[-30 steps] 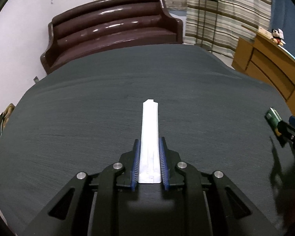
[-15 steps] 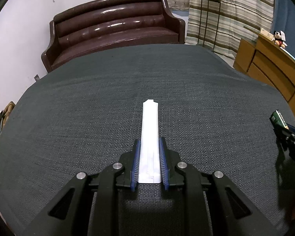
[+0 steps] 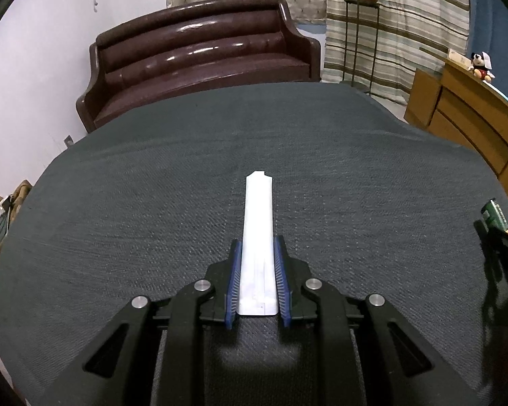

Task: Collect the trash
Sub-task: 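Carry the white strip and green bottle over the black bin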

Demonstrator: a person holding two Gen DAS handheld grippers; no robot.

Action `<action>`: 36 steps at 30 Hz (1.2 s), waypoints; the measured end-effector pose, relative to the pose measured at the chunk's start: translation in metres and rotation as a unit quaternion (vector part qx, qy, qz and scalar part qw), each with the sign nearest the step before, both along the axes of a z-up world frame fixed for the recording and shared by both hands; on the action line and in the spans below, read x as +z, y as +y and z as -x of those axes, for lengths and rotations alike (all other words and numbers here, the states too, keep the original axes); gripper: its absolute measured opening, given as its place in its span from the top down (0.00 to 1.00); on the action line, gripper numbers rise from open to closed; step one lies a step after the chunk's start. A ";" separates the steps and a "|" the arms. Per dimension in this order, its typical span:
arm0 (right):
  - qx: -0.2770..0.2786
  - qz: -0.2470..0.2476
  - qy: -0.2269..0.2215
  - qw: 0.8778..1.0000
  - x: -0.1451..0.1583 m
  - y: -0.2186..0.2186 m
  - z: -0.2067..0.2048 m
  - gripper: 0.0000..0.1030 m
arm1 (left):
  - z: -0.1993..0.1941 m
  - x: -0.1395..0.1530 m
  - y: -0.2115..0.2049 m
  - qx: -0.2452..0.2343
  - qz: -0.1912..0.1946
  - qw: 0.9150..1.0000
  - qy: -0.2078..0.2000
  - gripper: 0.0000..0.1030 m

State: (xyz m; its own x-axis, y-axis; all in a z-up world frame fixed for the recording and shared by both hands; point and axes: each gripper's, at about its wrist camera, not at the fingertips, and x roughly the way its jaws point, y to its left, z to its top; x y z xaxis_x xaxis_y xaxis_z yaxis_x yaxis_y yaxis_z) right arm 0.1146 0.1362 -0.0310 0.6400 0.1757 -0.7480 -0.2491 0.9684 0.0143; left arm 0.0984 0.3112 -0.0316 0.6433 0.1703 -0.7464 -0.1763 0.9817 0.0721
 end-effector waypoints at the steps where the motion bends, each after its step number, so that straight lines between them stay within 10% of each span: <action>1: 0.000 0.000 -0.002 1.000 0.001 -0.001 0.003 0.77 | 0.002 0.000 -0.001 -0.001 0.002 1.000 0.000 0.80; 36: -0.131 -0.004 -0.069 0.989 0.024 -0.170 0.075 0.77 | 0.026 0.025 -0.155 -0.172 0.022 0.984 -0.035 0.80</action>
State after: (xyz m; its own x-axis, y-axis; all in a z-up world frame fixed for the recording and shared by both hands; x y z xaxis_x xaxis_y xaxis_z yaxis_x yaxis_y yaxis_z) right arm 0.0392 -0.0343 -0.0072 0.7608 -0.0032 -0.6490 0.0092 0.9999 0.0058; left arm 0.0728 0.1565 -0.0065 0.7076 -0.0981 -0.6998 0.1634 0.9862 0.0270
